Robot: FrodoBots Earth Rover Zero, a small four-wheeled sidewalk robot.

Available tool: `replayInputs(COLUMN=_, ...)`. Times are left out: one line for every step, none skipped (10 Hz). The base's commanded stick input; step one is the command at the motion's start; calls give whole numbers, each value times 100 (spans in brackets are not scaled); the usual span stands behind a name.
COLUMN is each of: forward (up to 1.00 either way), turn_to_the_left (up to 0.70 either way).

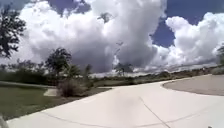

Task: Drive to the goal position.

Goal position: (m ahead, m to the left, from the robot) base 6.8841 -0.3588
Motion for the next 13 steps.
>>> replayInputs(forward=85, turn_to_the_left=-24)
replayInputs(forward=85, turn_to_the_left=-27)
replayInputs(forward=85, turn_to_the_left=-4)
replayInputs(forward=85, turn_to_the_left=0)
replayInputs(forward=85, turn_to_the_left=0)
replayInputs(forward=85, turn_to_the_left=0)
replayInputs(forward=85, turn_to_the_left=0)
replayInputs(forward=85, turn_to_the_left=0)
replayInputs(forward=85, turn_to_the_left=0)
replayInputs(forward=85, turn_to_the_left=0)
replayInputs(forward=85, turn_to_the_left=0)
replayInputs(forward=85, turn_to_the_left=0)
replayInputs(forward=85, turn_to_the_left=0)
